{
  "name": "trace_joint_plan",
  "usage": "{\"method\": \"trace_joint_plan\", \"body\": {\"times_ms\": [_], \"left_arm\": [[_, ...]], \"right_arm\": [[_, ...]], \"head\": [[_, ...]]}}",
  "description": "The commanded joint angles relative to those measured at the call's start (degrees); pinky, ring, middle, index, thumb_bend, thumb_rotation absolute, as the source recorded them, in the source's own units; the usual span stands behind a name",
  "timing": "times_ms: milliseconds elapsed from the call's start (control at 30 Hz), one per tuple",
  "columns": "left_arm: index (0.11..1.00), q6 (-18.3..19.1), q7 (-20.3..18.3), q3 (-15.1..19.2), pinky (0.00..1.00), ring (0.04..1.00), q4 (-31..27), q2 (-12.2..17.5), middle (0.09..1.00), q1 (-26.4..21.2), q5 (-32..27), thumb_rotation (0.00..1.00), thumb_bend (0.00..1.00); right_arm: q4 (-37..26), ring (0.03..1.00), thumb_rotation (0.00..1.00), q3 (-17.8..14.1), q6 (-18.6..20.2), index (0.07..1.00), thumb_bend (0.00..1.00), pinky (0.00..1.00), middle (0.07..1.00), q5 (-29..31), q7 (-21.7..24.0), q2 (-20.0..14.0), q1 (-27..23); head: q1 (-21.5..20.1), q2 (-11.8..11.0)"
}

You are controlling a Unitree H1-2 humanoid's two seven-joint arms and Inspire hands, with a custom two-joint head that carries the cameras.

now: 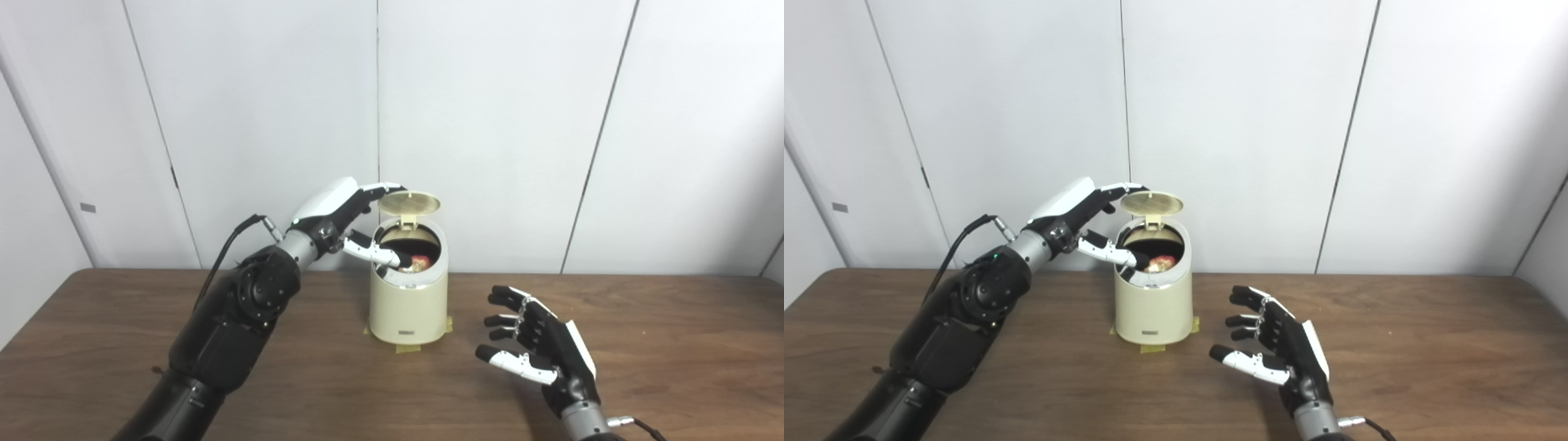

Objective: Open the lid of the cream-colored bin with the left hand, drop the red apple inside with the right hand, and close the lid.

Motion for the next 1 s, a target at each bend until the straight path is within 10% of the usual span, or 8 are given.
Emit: {"method": "trace_joint_plan", "body": {"times_ms": [0,433,967], "left_arm": [[0.864,0.0,-0.4,0.6,0.78,0.923,-2.7,1.3,0.893,-3.0,0.4,0.32,0.93],[0.877,1.1,-4.9,-1.9,0.99,0.986,-9.8,5.0,0.883,-2.3,7.0,0.37,0.93],[0.883,0.1,-8.5,-4.3,1.00,0.985,-13.9,6.5,0.858,-1.7,13.9,0.38,0.92]], "right_arm": [[-2.2,0.642,0.26,0.1,-0.3,0.750,0.88,0.57,0.767,-0.4,-0.6,0.1,-1.4],[-3.4,0.643,0.24,0.2,1.3,0.756,0.88,0.57,0.771,-0.5,-0.8,0.6,-1.3],[-3.4,0.644,0.23,0.2,1.4,0.769,0.87,0.58,0.771,-0.1,-0.6,0.9,-1.5]], "head": [[0.0,0.0],[-0.2,0.6],[-0.5,1.1]]}}
